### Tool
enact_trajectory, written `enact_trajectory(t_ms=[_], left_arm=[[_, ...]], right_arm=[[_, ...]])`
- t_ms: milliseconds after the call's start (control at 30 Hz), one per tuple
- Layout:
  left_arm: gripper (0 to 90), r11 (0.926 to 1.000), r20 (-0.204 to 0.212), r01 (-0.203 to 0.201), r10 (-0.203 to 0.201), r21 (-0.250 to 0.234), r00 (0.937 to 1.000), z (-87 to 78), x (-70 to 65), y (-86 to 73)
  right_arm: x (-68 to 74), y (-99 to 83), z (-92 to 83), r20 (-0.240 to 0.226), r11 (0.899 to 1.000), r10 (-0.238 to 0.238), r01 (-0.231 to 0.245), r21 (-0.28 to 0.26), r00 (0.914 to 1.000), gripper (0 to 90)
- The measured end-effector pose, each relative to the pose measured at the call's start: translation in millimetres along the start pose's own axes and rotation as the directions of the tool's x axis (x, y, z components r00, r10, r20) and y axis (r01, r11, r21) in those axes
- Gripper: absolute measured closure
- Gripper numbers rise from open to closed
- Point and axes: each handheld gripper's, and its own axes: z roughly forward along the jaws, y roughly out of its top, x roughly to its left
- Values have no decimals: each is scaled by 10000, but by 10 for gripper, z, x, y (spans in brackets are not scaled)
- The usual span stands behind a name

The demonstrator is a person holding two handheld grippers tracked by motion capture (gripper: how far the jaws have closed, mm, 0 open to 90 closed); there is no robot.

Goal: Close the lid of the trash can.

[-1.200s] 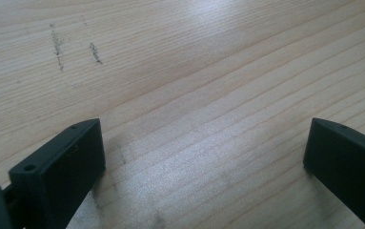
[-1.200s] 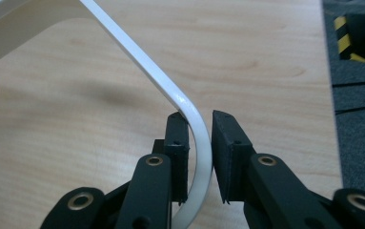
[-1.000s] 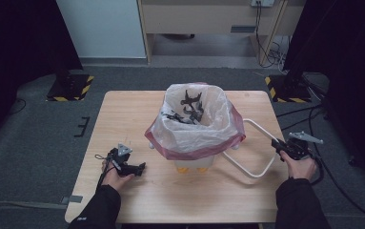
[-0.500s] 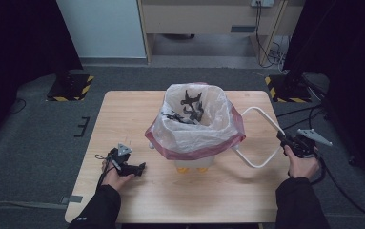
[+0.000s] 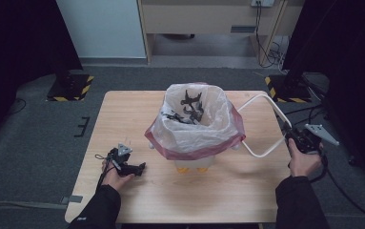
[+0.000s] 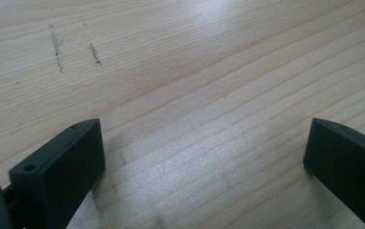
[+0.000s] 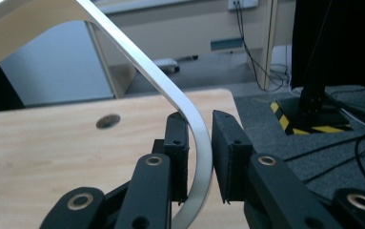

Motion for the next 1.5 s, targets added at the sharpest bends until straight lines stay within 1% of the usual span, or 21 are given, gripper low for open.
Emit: enact_trajectory(t_ms=[67, 133, 200, 267, 333, 367, 567, 700, 833, 933, 967, 1000, 1067, 1133, 1167, 1233, 1333, 1367, 1400, 1467, 1500], left_arm=[[0, 10000, 1, 0, 0, -3, 10000, 0, 0, 0], [0, 10000, 2, 2, -2, -2, 10000, 0, 0, 0], [0, 10000, 1, 1, -1, -4, 10000, 0, 0, 0], [0, 10000, 1, 0, 0, -5, 10000, 0, 0, 0], [0, 10000, 0, 3, -3, -6, 10000, 0, 0, 0], [0, 10000, 1, 3, -3, -5, 10000, 0, 0, 0], [0, 10000, 1, 3, -3, -6, 10000, 0, 0, 0], [0, 10000, 2, 0, 0, -5, 10000, 0, 0, 0], [0, 10000, 1, 1, -1, -5, 10000, 0, 0, 0], [0, 10000, 0, -3, 3, -5, 10000, 0, 0, 0], [0, 10000, 0, -3, 3, -5, 10000, 0, 0, 0], [0, 10000, 2, 0, 0, -5, 10000, 0, 0, 0], [0, 10000, 2, -3, 3, -3, 10000, 0, 0, 0], [0, 10000, 8, -7, 7, -7, 10000, 2, 1, 1], [0, 10000, 10, -10, 10, -9, 10000, 3, 1, 2], [0, 10000, 10, -13, 13, -7, 10000, 3, 1, 2], [0, 10000, 11, -14, 14, -4, 10000, 2, 2, 2], [0, 10000, 11, -14, 14, -4, 10000, 2, 2, 2], [0, 10000, 10, -12, 12, -5, 10000, 2, 1, 2], [0, 10000, 10, -13, 13, -4, 10000, 2, 1, 2], [0, 10000, 11, -12, 12, -5, 10000, 2, 1, 2]], right_arm=[[3, 18, 1, 23, 9999, 4, -4, -106, 10000, 771], [9, 95, 1, 120, 9990, 16, -11, -436, 9999, 772], [8, 110, 3, 129, 9988, 68, -61, -492, 9999, 772], [15, 156, 12, 160, 9969, 221, -208, -762, 9996, 772], [23, 170, 15, 171, 9963, 208, -193, -835, 9996, 773], [44, 206, 26, 249, 9946, 194, -167, -1026, 9995, 774], [69, 310, 67, 544, 9890, 184, -102, -1474, 9983, 775], [58, 373, 102, 630, 9837, 434, -317, -1768, 9971, 774], [85, 490, 112, 506, 9744, 748, -622, -2159, 9959, 774], [121, 567, 121, 420, 9687, 863, -739, -2370, 9954, 774], [121, 567, 121, 420, 9687, 863, -739, -2370, 9954, 774], [151, 630, 132, 354, 9645, 933, -816, -2510, 9950, 774], [161, 651, 134, 320, 9632, 946, -833, -2554, 9950, 774], [193, 714, 140, 231, 9590, 990, -892, -2689, 9948, 774], [229, 772, 142, 89, 9555, 1019, -954, -2792, 9948, 774], [244, 796, 140, 30, 9545, 1016, -966, -2822, 9948, 774], [296, 928, 126, -187, 9469, 954, -965, -3065, 9953, 773], [296, 928, 126, -187, 9469, 954, -965, -3065, 9953, 773], [315, 992, 111, -322, 9430, 959, -1011, -3170, 9949, 773], [321, 1011, 106, -383, 9420, 958, -1030, -3195, 9947, 773], [342, 1067, 89, -567, 9390, 934, -1068, -3269, 9940, 773]])
